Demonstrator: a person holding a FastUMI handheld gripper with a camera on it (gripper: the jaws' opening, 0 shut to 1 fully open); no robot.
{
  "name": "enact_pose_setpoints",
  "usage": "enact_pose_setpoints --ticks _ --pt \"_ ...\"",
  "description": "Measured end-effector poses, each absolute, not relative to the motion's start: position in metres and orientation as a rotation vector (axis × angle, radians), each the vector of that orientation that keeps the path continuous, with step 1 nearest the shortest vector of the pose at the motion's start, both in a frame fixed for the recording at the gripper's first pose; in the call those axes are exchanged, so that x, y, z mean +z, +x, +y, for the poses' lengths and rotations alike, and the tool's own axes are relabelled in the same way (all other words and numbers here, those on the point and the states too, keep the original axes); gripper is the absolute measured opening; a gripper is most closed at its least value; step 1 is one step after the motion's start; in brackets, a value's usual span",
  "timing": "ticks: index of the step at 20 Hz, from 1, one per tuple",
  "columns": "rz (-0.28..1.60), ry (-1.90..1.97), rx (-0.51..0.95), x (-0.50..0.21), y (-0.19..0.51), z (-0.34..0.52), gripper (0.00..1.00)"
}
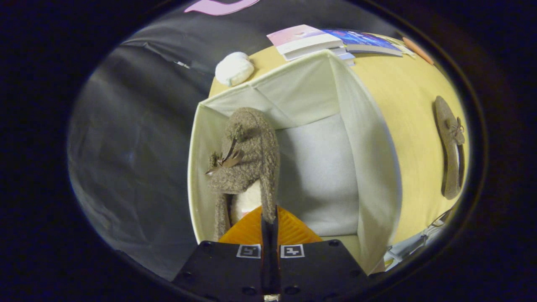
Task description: Open the storage box then place both shoes into the box .Put the left shoe in first, then the right shoe, with the right side of both shoes facing outward in a uniform manner.
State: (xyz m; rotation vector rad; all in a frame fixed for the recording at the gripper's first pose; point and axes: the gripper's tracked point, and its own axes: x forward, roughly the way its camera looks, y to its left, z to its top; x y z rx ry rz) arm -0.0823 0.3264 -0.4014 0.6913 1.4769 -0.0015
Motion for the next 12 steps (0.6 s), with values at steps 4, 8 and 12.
enact_pose_setpoints --ticks 4,8,12 --pt "1.526 0.638 -0.044 -0.424 -0.088 0.328 0.03" --pt "1.542 0.560 -0.088 -0.432 -0.089 0.324 0.04" --pt "1.577 0.507 -0.099 -0.436 -0.096 0.325 0.04"
